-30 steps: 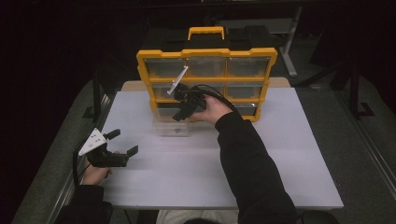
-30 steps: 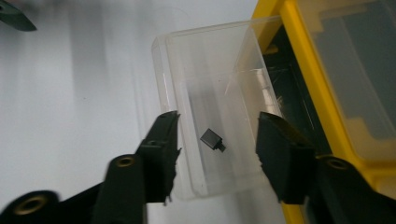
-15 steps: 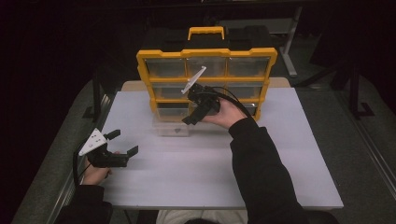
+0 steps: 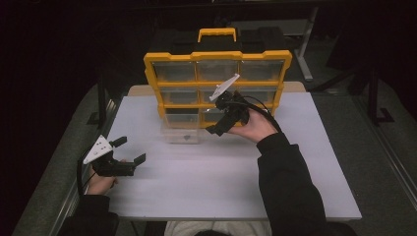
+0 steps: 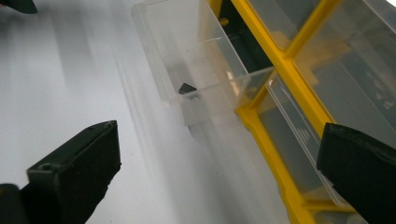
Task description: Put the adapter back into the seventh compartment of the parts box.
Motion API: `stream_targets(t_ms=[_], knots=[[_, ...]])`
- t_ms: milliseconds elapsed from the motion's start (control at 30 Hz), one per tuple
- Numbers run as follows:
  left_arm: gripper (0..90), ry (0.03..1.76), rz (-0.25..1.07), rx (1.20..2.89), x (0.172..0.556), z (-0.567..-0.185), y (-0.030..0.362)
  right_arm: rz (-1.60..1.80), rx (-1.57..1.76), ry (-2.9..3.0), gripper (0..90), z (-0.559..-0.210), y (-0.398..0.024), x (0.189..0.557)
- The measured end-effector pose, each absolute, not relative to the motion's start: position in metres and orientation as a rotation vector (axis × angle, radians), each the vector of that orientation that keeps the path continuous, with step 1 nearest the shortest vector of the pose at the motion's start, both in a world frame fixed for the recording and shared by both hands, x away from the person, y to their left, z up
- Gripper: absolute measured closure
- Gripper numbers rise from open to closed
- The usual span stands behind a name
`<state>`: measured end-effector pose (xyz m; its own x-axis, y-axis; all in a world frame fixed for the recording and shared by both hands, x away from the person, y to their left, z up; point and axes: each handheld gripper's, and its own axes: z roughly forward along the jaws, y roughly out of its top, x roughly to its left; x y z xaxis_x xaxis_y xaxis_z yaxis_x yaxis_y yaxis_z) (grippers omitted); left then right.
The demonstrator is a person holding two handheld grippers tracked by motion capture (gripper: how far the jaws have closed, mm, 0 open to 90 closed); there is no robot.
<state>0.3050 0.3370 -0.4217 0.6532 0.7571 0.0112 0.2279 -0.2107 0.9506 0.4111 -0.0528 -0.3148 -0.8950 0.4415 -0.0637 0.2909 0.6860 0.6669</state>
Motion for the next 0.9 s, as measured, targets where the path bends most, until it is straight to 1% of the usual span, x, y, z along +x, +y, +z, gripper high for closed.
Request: stream_targets(t_ms=[333, 900], knots=[[0.0, 0.795, 0.593, 1.762, 0.305, -0.422, 0.337, 1.039, 0.622, 2.65, 0.0, -0.318, -0.075, 0.402], [0.0, 0.801, 0.593, 1.762, 0.306, -0.422, 0.337, 1.054, 0.698, 2.631, 0.0, -0.336, -0.107, 0.396]])
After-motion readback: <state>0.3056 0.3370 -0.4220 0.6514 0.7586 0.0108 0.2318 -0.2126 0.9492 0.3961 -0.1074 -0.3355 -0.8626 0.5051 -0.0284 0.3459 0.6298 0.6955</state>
